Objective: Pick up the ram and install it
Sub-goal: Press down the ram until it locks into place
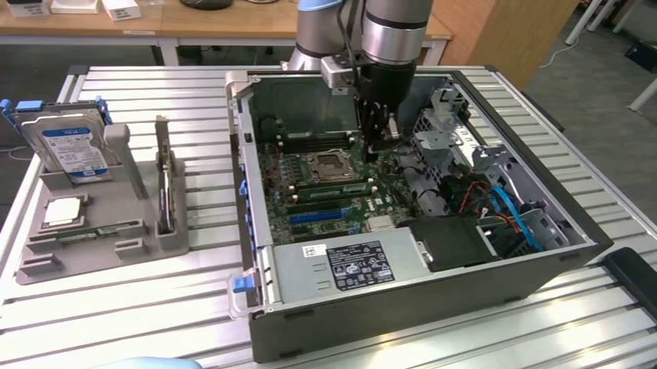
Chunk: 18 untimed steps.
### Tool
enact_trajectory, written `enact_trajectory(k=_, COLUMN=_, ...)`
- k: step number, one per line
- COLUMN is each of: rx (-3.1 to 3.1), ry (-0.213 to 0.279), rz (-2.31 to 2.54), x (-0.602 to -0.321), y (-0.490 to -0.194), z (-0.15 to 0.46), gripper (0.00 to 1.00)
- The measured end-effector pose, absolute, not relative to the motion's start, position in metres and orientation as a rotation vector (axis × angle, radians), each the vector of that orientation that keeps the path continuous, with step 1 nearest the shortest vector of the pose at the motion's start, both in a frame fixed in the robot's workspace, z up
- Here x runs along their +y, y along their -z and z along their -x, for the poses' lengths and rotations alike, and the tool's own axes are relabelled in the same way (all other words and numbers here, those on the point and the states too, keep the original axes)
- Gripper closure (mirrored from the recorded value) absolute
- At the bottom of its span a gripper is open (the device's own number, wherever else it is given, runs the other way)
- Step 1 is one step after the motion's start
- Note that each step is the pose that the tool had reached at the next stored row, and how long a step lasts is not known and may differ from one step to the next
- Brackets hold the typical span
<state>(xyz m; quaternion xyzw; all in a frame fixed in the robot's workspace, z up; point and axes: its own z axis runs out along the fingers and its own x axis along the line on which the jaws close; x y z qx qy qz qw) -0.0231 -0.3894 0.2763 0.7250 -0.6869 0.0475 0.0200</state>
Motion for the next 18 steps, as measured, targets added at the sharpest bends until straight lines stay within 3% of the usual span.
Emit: enact_trajectory(k=18, rx=-2.124, ry=-0.133, rz=-2.242, x=-0.39, y=-0.263, z=0.019, gripper=0.9)
